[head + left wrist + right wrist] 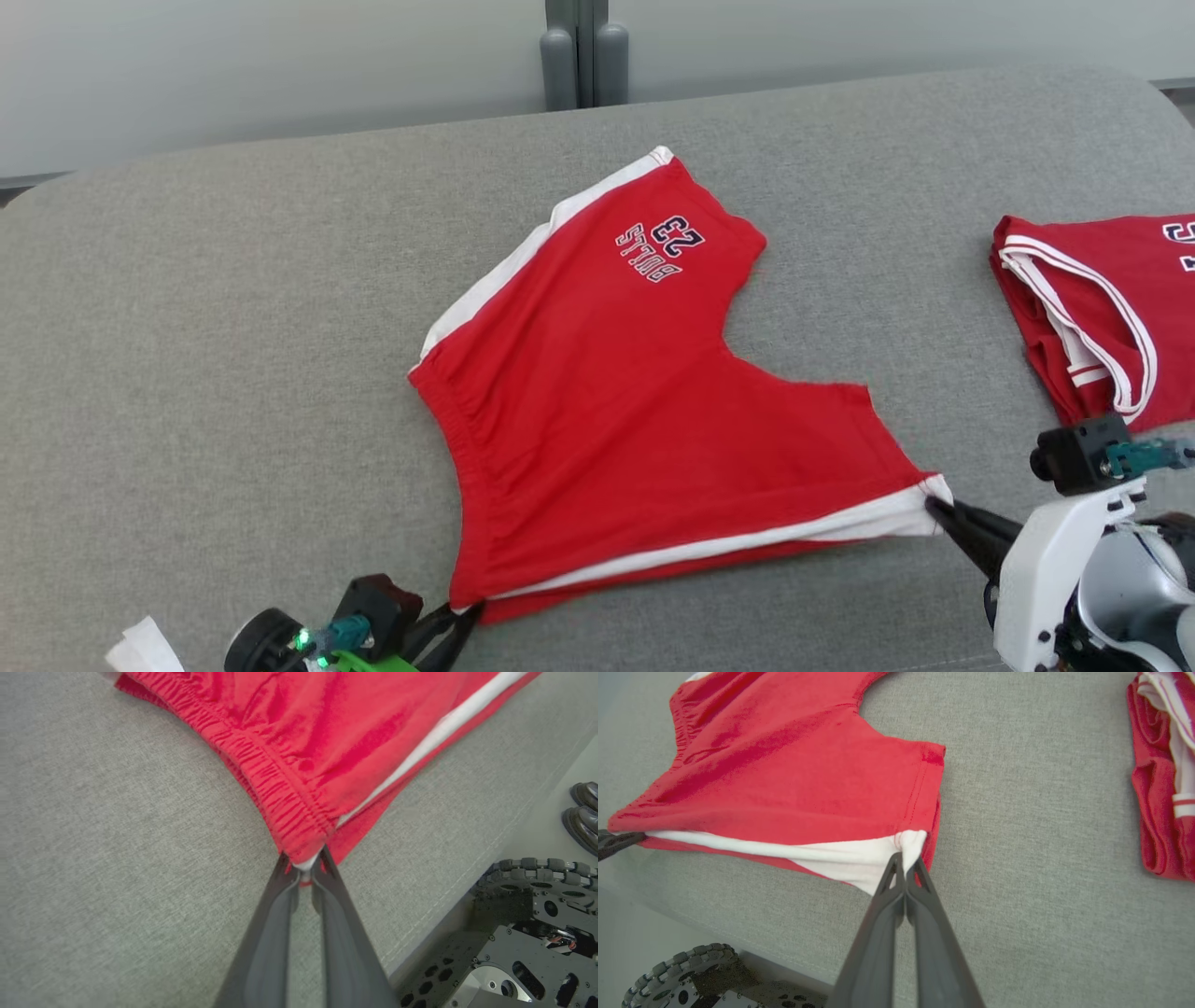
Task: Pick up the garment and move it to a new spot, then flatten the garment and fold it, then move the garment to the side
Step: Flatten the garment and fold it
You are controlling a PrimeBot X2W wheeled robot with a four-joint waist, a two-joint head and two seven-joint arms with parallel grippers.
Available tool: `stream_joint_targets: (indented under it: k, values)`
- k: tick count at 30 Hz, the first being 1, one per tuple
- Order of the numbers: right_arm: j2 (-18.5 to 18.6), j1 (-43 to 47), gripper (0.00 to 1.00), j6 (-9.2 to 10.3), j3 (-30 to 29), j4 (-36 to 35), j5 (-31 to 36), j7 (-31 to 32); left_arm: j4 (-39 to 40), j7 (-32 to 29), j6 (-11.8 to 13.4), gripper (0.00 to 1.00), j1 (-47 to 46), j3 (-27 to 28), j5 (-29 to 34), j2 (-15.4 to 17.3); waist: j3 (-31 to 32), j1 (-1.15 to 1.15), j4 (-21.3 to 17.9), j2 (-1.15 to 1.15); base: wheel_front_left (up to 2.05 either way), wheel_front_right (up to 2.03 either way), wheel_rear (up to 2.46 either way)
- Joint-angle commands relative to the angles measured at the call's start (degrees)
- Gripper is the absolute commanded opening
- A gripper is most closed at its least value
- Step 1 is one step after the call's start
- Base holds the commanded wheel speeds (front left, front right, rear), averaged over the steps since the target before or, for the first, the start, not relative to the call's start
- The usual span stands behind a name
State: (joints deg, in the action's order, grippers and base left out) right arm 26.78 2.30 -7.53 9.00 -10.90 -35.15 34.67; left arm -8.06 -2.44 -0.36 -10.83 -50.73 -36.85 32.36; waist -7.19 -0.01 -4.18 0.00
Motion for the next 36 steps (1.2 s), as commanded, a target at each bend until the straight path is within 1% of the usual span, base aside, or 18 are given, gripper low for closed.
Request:
stream_joint_targets:
  k: [1,4,8,11,15,17,20,24,27,32,36]
  values:
    - [-0.75,2.26,0.00,0.10,-1.45,-1.96,-0.44,2.11,1.56,-0.18,0.79,0.00,1.59,-0.23,-0.22,0.79,0.34,0.01,0.23,0.00,0.00,0.00,0.00]
    - [-3.30,7.50,0.00,0.09,-5.31,-5.97,-0.70,8.39,5.16,-0.72,2.32,0.00,3.52,-0.50,0.06,1.85,0.53,0.01,0.52,0.00,0.00,0.00,0.00]
    - [-6.27,11.03,0.00,0.06,-9.47,-10.67,0.44,14.18,7.98,-2.48,3.16,0.00,5.08,-1.72,-0.41,1.97,0.43,0.01,0.77,0.00,0.00,0.00,0.00]
    - [-6.87,10.11,0.00,0.06,-10.80,-13.46,2.30,15.19,9.44,-1.93,3.41,0.00,4.74,-1.51,-0.71,1.04,0.02,0.01,1.00,0.00,0.00,0.00,0.00]
    - [-5.98,5.14,0.00,0.06,-10.27,-13.77,4.43,13.02,9.25,-0.95,3.40,0.00,1.22,-0.27,-0.38,-0.82,-0.61,0.01,1.71,0.00,0.00,0.00,0.00]
    - [-5.35,1.72,0.00,0.06,-10.25,-12.15,5.16,11.49,8.64,-0.53,3.94,0.00,-0.50,0.51,-0.10,-1.89,-0.80,0.01,2.28,0.00,0.00,0.00,0.00]
    - [-3.96,-3.90,0.00,0.06,-8.22,-8.79,5.24,9.64,7.37,-0.12,4.69,0.00,-3.04,1.96,-0.76,-3.99,-1.15,0.01,3.12,0.00,0.00,0.00,0.00]
    - [-1.49,-13.00,0.00,0.06,-3.97,-2.26,4.40,6.48,4.33,-0.94,4.29,0.00,-6.89,3.21,-2.08,-6.76,-2.30,0.01,4.81,0.00,0.00,0.00,0.00]
    - [0.55,-18.89,0.00,0.06,-0.40,2.26,5.46,3.34,1.95,-1.42,4.97,0.00,-9.94,3.65,-1.57,-8.55,-3.38,0.01,6.32,0.00,0.00,0.00,0.00]
    - [1.96,-27.55,0.00,0.06,3.84,9.90,6.51,-2.17,-2.03,-1.13,6.85,0.00,-14.60,5.30,-1.84,-12.29,-5.06,0.01,9.19,0.00,0.00,0.00,0.00]
    - [1.34,-33.71,0.00,0.07,6.15,16.56,7.83,-6.41,-5.31,-0.88,8.17,0.00,-17.49,6.17,-1.54,-14.38,-6.88,0.01,10.57,0.00,0.00,0.00,0.00]
